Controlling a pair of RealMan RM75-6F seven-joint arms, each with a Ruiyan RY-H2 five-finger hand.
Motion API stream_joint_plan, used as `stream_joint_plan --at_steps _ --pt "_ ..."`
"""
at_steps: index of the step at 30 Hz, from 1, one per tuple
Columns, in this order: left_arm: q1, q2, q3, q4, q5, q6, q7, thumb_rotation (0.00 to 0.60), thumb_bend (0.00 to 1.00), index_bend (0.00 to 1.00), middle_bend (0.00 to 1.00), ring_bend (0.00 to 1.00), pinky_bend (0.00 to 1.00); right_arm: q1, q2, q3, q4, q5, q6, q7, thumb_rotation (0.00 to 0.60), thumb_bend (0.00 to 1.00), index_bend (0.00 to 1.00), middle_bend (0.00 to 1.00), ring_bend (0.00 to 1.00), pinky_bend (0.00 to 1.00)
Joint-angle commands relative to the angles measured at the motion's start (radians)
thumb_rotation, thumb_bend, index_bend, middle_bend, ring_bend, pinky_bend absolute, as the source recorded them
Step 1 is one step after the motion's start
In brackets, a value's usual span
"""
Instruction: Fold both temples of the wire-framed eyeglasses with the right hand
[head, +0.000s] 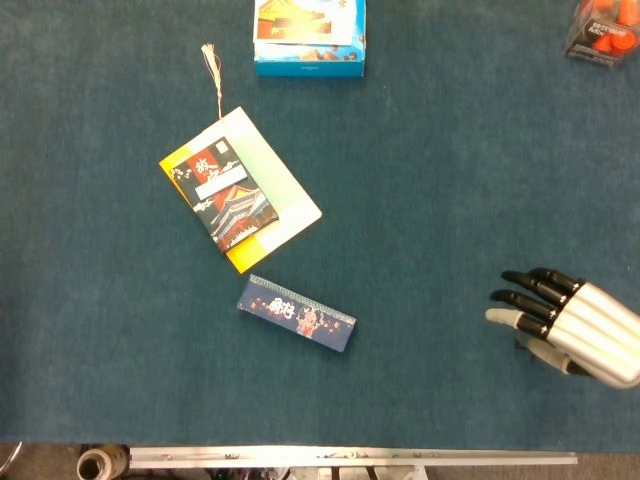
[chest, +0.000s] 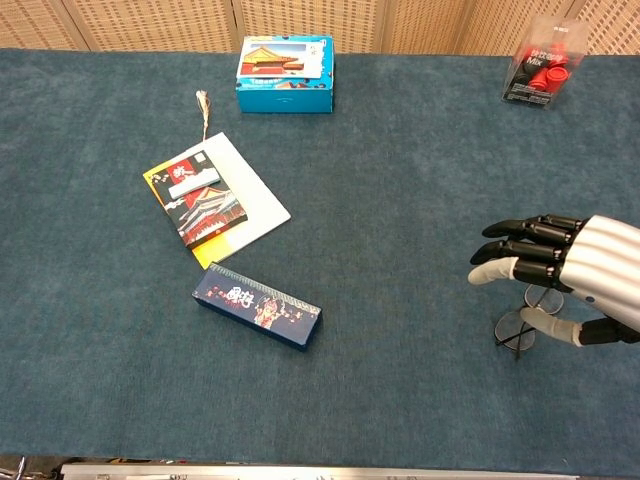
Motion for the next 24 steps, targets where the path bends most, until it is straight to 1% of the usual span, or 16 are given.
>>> stream_joint_plan --at_steps 1,12,24 --pt "-0.001 0.0 0.0 0.0 -0.001 -0.002 0.002 0.6 0.49 0.57 0.51 0.43 0.52 -0.004 0.005 0.001 0.001 0.003 0.002 -0.005 0.6 0.4 0.29 0.27 0.15 0.27" --pt "-0.001 -0.001 0.002 -0.003 -0.004 -0.004 0.012 0.6 0.49 0.57 0.51 0.43 0.52 -0.022 0.033 0.002 -0.006 0.027 -0.014 -0.041 0.6 0.41 0.29 0.27 0.15 0.27" --pt "-0.001 -0.002 0.002 -0.003 -0.003 -0.003 0.013 0.6 0.49 0.57 0.51 0.43 0.52 -0.037 0.019 0.018 0.052 0.06 -0.02 -0.03 0.6 0.42 0.29 0.27 0.15 0.27"
